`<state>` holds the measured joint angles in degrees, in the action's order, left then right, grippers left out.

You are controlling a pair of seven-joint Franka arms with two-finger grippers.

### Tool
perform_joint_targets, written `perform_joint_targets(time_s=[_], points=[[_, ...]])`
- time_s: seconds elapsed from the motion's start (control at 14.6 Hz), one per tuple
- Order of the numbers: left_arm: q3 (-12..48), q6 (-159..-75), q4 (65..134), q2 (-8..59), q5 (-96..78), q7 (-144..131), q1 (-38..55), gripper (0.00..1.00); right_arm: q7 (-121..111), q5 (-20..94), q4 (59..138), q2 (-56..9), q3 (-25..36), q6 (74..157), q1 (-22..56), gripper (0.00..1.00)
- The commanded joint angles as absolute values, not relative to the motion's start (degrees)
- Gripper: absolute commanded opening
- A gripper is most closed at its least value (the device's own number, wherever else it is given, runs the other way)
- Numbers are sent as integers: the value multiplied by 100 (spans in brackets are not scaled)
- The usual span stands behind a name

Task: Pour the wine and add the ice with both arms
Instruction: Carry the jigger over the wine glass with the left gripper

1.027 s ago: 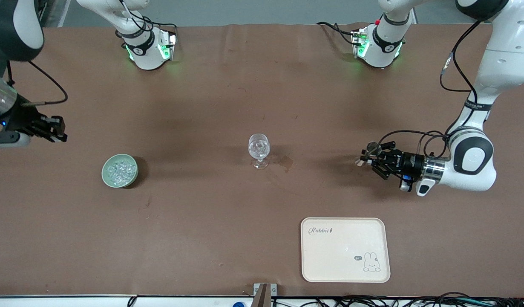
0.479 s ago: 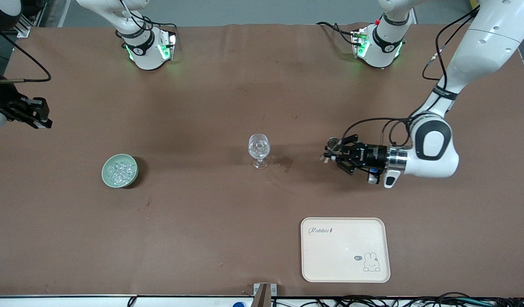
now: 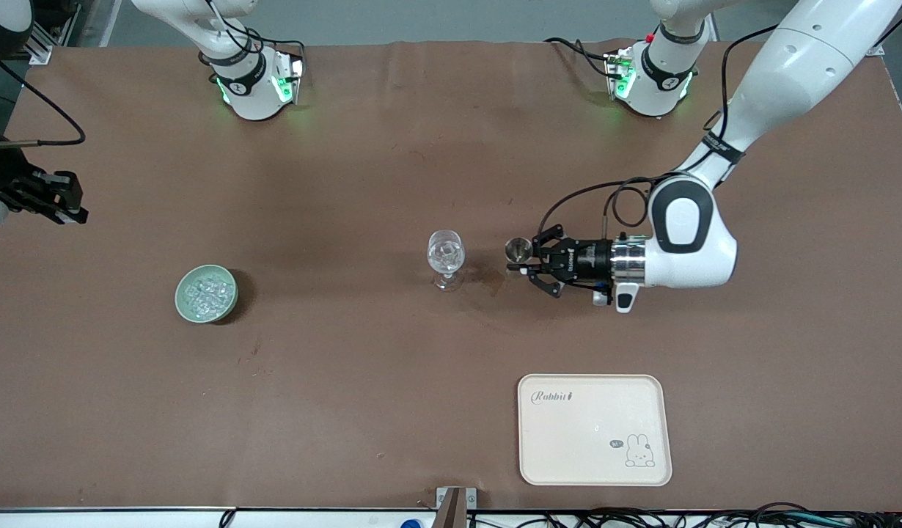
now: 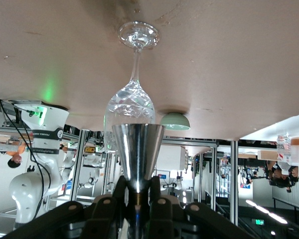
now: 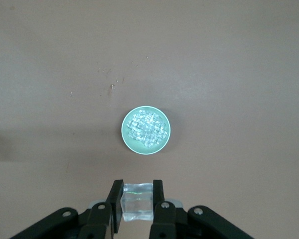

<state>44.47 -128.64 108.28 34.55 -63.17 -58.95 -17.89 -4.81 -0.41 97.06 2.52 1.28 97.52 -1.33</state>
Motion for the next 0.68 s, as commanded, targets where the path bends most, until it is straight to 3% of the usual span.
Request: perform_joint_targets(time_s=[0.0, 0.21, 0.62], points=[[4447, -13296, 10951, 3243, -6460, -6116, -1557, 1, -448, -26, 9580, 176, 123, 9694, -123, 12], [4447, -13824, 10942, 3094, -6416, -6555, -1161, 1, -439, -26, 9589, 176, 114, 9686, -114, 12], [4421, -13947, 11039, 2743, -6294, -6697, -897, 1, -439, 26, 9589, 176, 114, 9677, -114, 12]])
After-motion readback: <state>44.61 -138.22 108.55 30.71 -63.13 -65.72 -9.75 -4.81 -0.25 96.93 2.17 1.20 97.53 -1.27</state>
